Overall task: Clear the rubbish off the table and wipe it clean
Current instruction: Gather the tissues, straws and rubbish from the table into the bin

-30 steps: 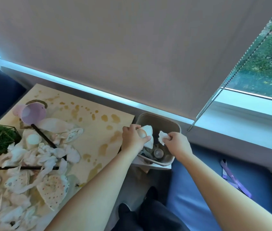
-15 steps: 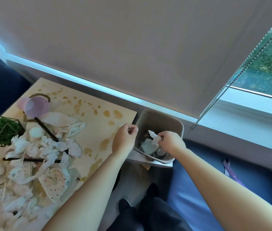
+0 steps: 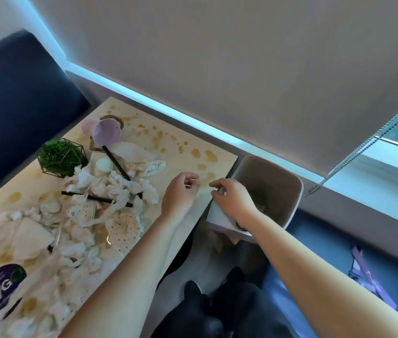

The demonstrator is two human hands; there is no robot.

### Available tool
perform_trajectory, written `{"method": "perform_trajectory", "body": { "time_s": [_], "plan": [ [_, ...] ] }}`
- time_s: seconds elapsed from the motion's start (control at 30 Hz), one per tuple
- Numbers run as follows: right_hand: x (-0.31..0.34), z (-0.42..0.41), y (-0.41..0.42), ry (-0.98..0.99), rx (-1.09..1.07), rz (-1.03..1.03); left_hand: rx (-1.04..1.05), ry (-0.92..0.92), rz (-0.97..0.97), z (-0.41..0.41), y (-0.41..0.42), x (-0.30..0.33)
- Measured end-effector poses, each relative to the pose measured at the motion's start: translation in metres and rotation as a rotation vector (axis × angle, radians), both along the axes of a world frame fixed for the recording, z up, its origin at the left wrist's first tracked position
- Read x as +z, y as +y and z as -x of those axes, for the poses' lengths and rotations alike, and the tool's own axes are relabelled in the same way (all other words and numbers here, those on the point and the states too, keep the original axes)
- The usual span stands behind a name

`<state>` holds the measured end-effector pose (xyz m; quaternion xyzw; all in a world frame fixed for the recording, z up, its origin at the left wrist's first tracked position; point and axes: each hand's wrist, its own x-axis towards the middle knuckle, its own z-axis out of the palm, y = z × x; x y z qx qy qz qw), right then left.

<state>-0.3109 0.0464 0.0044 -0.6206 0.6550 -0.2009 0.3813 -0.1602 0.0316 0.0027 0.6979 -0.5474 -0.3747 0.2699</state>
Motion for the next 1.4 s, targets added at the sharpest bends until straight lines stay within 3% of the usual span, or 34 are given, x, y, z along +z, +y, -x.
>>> {"method": "perform_trajectory", "body": {
  "time_s": [0.37, 0.63, 0.77, 1.03, 1.33, 1.4],
  "plan": [
    [0.000, -0.105, 0.000, -0.023, 0.158, -0.007, 0.201, -0.010, 0.042, -0.108, 0.029, 0.007],
    [-0.004, -0.160, -0.001, -0.017, 0.252, -0.015, 0.293, -0.276, -0.019, -0.181, 0.043, -0.008],
    [-0.007, -0.182, -0.007, 0.031, 0.301, 0.005, 0.264, -0.411, -0.119, -0.195, 0.053, -0.013],
    [-0.011, -0.206, -0.021, 0.099, 0.355, 0.004, 0.144, -0.622, -0.118, -0.201, 0.047, -0.015],
    [-0.017, -0.213, -0.027, 0.124, 0.416, -0.015, 0.088, -0.703, -0.084, -0.207, 0.033, -0.024],
    [-0.015, -0.214, -0.029, 0.142, 0.455, 0.003, 0.086, -0.620, -0.065, -0.209, 0.032, -0.026]
  ]
}}
